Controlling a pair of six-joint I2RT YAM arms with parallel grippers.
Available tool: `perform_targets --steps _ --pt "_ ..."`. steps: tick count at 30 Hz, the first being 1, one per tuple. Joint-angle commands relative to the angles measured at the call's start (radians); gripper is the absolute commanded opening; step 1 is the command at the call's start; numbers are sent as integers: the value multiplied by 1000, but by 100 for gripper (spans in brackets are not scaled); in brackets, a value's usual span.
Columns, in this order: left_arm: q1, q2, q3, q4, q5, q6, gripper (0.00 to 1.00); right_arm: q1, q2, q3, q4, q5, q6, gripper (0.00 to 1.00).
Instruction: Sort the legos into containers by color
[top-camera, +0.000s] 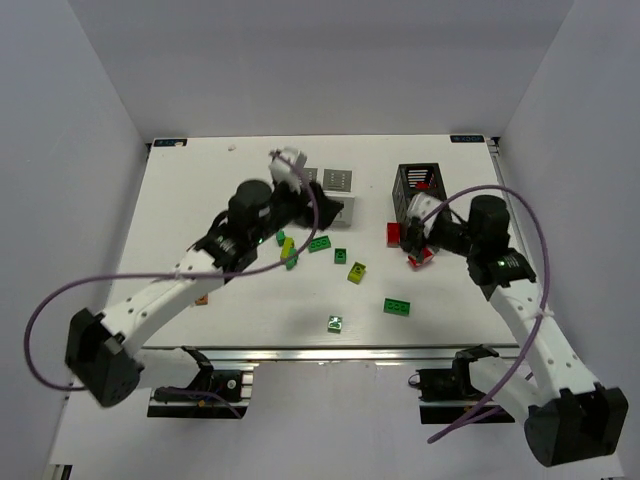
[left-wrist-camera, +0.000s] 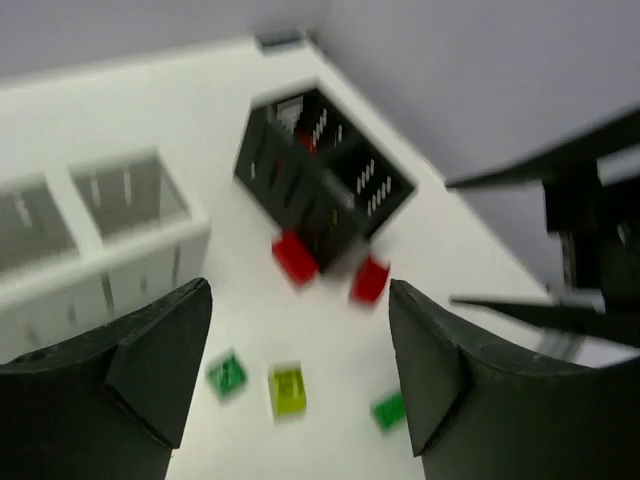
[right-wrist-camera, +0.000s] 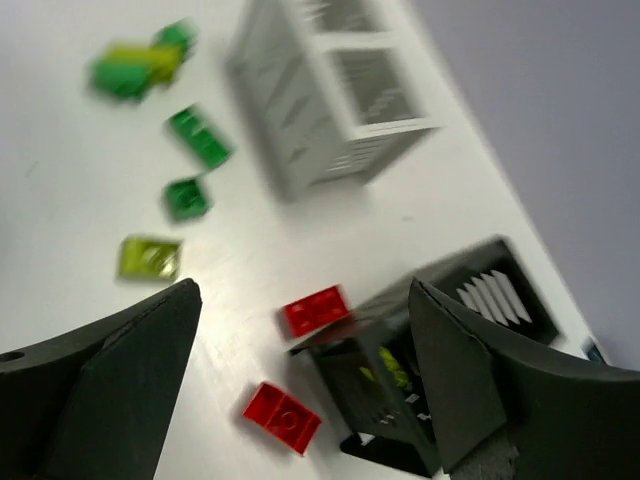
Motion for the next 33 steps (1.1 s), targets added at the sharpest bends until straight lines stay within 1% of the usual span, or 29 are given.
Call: perform_targets --steps 1,3,4,5,6,8,9,10,12,13,15,16,19,22,27,30,33 --pt "-4 -168 -184 -93 -7 7 86 16 63 30 -393 -317 -573 89" --pt "-3 -225 -212 -116 -56 67 95 16 66 10 -449 -309 -739 88" --pt "-1 -261 -206 -162 -101 93 95 16 69 8 -484 -277 -866 88" --pt "-1 -275 -201 -183 -113 143 95 19 74 10 -505 -254 -921 88" --pt "-1 -304 -209 -209 -151 174 95 33 95 25 -528 -183 -975 88" --pt "-1 -334 -235 -210 -196 219 95 43 142 46 -547 -98 -1003 87" --pt "-1 -348 -241 -211 -210 224 95 48 162 60 -555 -14 -1017 83" --pt "-1 -370 -249 -210 -201 227 95 54 181 66 -568 28 -1058 82" --pt "-1 -387 -258 -200 -202 228 95 66 236 68 -558 100 -1065 79" --pt "6 -390 -260 -194 -207 228 95 71 250 68 -553 156 -1066 75" --pt "16 -390 -269 -187 -210 222 95 91 288 60 -520 203 -1063 73" --pt "23 -387 -272 -182 -207 220 95 96 299 54 -506 258 -1062 72" --pt "31 -362 -269 -185 -176 211 94 108 348 45 -463 341 -1065 69" --pt "33 -354 -266 -185 -162 207 94 108 403 71 -447 378 -1055 67" --pt "36 -364 -272 -177 -162 207 94 111 465 108 -441 404 -1063 68" --pt "39 -362 -272 -177 -155 207 94 116 492 100 -446 431 -1074 68" --pt "40 -359 -270 -176 -136 204 94 120 506 67 -406 449 -1085 70"
